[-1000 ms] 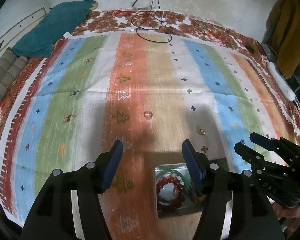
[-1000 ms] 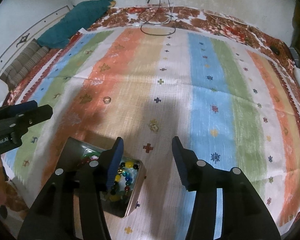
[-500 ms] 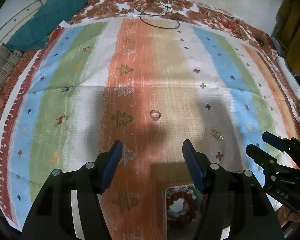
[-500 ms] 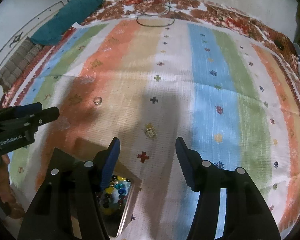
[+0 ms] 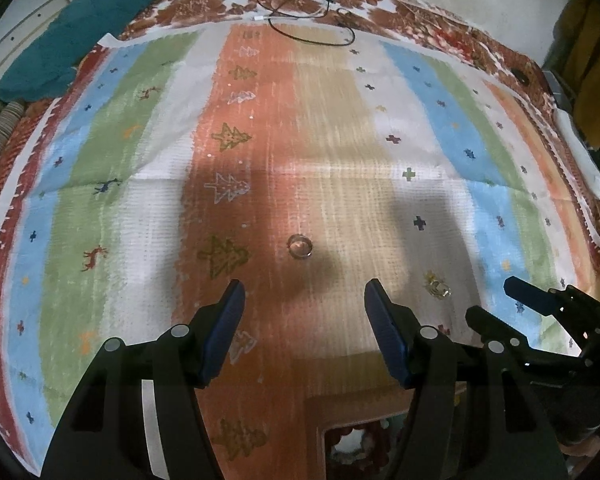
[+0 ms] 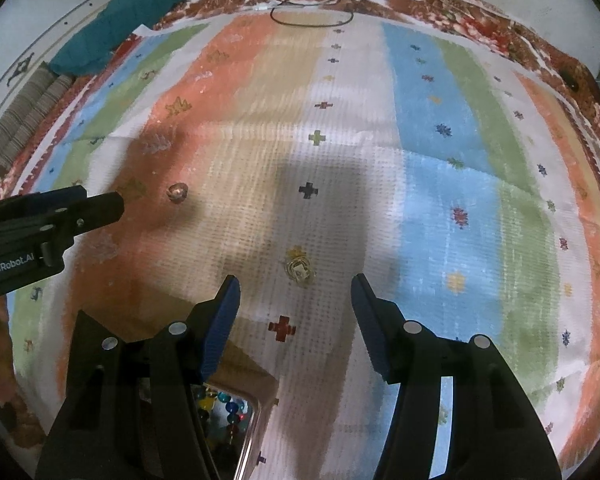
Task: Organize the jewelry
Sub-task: 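Move both open tools toward the small silver ring and gold charm, then grasp the silver ring with the left tool while the right tool grasps the gold charm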
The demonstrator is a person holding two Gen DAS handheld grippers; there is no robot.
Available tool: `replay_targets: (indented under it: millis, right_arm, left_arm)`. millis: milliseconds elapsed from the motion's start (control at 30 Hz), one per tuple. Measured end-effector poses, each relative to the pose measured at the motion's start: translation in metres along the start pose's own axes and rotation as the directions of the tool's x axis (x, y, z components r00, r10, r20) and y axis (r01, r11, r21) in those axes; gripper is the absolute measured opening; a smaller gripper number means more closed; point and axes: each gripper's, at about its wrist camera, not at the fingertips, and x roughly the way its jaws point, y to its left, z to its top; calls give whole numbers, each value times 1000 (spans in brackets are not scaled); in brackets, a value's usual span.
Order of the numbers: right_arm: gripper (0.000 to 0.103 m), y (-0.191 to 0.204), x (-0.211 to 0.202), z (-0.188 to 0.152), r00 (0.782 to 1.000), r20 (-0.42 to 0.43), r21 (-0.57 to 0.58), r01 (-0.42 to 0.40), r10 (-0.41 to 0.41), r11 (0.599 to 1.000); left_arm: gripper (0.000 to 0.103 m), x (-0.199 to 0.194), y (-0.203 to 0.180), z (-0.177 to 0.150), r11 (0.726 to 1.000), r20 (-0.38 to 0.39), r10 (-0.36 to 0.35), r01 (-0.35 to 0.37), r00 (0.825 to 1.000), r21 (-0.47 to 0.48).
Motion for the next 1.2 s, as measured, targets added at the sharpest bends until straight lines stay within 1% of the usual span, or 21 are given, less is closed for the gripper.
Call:
replay_targets:
  millis: [600,700,767,800,900,967,1067,1133,1200]
  right_arm:
    - [57,-1,42,8,996,-91,-7,1,-2,1000]
    - [57,-2,46,10,995,-99,-5,4,-4,1000]
    - [57,0,49,12,995,-104,-11,9,-10,1000]
    - [57,0,51,12,994,-109,-15,12,-13,1000]
    - [51,0,57,12,992,-122,-14,9,-11,1000]
    - [49,0,61,13,992,-129,-13,8,-10,1000]
    - [46,1,65,16,991,-132,-14,9,-11,1000]
    - [42,2,67,18,991,-135,-17,13,-15,1000]
    - [37,4,71,20,990,-141,-30,24,-28,999]
  left_arm:
    - [60,52,5,16,1000,-83,-10,9,996,-14]
    - [56,57,5,18,1000,-89,-18,17,996,-14]
    - [51,61,4,20,999,-95,-34,33,995,-11]
    - [51,63,4,21,999,-101,-47,47,994,-9]
    - [49,69,5,24,999,-112,-52,51,992,-10]
    - [46,75,5,25,999,-122,-53,52,991,-8]
    - [39,82,4,26,999,-128,-37,38,991,5]
    - [39,84,4,27,999,-128,-31,33,991,13]
    - [36,86,3,29,999,-123,-24,26,992,21]
